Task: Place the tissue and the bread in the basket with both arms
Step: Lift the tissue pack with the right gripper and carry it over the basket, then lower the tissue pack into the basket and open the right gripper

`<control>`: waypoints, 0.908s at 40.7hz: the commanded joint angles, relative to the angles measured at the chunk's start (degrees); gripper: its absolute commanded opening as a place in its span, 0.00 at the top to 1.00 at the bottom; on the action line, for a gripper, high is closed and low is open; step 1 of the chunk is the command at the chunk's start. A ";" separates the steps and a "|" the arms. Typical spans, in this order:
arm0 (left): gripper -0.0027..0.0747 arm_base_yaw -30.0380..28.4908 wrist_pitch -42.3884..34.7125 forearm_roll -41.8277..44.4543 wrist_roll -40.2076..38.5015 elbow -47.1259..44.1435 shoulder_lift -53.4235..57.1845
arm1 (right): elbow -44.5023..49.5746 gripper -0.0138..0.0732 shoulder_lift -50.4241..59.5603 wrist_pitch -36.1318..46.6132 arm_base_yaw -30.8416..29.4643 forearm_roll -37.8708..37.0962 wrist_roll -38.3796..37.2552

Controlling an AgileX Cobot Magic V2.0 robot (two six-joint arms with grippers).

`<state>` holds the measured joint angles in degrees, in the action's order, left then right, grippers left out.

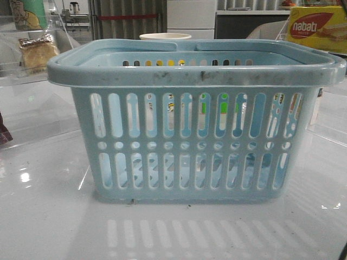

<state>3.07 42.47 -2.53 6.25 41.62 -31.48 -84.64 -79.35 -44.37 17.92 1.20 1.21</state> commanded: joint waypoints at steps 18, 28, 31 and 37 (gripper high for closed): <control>0.38 0.29 -4.57 -0.68 -0.17 1.52 -0.49 | -2.14 0.59 -12.93 -1.31 8.74 5.01 0.01; 0.38 0.29 -4.57 -0.68 -0.17 1.52 -0.49 | -2.14 0.36 -18.29 -1.14 8.74 5.01 0.01; 0.38 0.29 -4.57 -0.68 -0.17 1.52 -0.49 | -2.14 0.24 -18.72 -0.37 8.74 4.64 0.01; 0.38 0.29 -4.57 -0.68 -0.17 1.52 -0.49 | -2.14 0.16 -17.70 1.19 8.74 2.60 0.48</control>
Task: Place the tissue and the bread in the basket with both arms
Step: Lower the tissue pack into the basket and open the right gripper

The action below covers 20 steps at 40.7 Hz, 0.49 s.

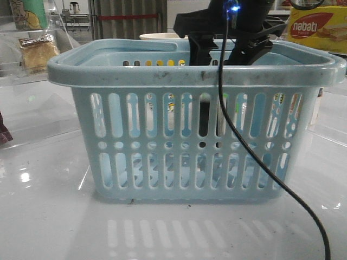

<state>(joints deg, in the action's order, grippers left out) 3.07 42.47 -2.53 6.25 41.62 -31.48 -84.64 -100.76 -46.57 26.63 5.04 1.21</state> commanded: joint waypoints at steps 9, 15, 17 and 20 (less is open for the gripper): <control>0.38 0.29 -4.57 -0.68 -0.17 1.52 -0.49 | -0.56 0.16 12.47 3.16 0.08 -1.52 1.38; 0.38 0.29 -4.68 -0.68 -0.17 1.52 -0.49 | 4.73 0.16 22.05 3.81 0.08 -1.98 3.67; 0.38 0.29 -4.65 -0.68 -0.17 1.52 -0.49 | 6.89 0.16 25.41 3.81 0.08 -2.68 3.89; 0.38 0.29 -4.65 -0.68 -0.17 1.52 -0.49 | 10.12 0.16 30.29 3.81 0.08 -3.91 3.95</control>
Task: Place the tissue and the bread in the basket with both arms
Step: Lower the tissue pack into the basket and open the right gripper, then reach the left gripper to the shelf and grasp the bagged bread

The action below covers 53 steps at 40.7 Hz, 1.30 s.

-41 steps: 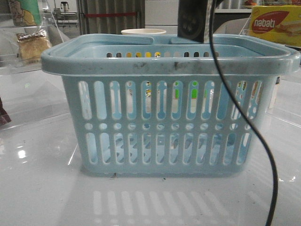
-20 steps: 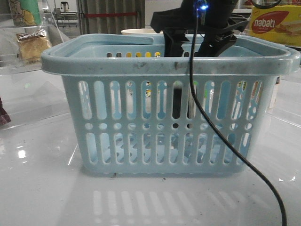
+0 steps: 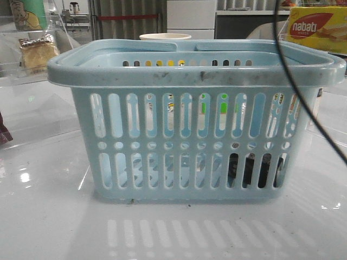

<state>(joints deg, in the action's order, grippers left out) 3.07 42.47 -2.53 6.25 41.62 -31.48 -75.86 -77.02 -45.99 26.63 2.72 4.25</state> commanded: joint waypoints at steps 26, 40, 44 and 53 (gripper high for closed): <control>0.29 0.29 -8.07 -0.68 -0.17 1.52 -3.08 | 24.47 0.16 36.91 1.76 0.01 -3.29 0.91; 0.17 0.29 -15.58 -3.07 -0.17 5.60 -18.85 | 24.47 0.16 36.97 1.69 0.01 -3.29 0.91; 0.17 0.29 -18.76 -3.07 -0.17 9.05 -26.62 | 24.47 0.16 36.97 1.63 0.01 -3.29 0.91; 0.17 0.29 -26.46 -3.07 -0.17 17.85 -42.28 | 24.47 0.16 36.97 1.56 0.01 -3.29 0.91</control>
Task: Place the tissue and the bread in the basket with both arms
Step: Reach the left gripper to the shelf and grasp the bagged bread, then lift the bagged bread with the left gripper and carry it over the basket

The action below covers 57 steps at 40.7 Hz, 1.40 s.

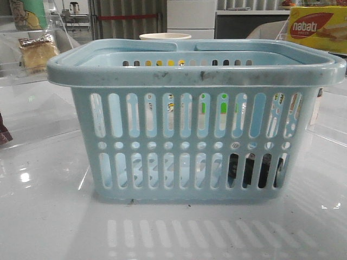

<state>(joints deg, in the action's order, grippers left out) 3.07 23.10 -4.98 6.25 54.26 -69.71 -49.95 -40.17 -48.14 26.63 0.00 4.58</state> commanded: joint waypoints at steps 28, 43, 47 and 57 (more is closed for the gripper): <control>0.17 -1.34 -12.82 0.25 -0.17 35.60 -38.95 | -1.45 0.16 0.13 3.59 0.01 -0.57 0.58; 0.25 -1.34 -21.47 0.25 -0.17 35.95 -43.63 | -1.45 0.16 0.13 3.46 0.01 -0.57 0.58; 0.40 -1.34 -21.60 0.36 -0.17 35.95 -43.63 | -1.45 0.16 0.13 3.46 0.01 -0.57 0.58; 0.70 -1.34 -20.91 0.36 -0.17 35.95 -43.38 | -1.45 0.16 0.13 3.46 0.01 -0.57 0.58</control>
<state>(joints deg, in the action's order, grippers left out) 1.54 6.90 -4.60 6.25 88.02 -116.67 -49.95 -40.17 -48.23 26.63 0.00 4.58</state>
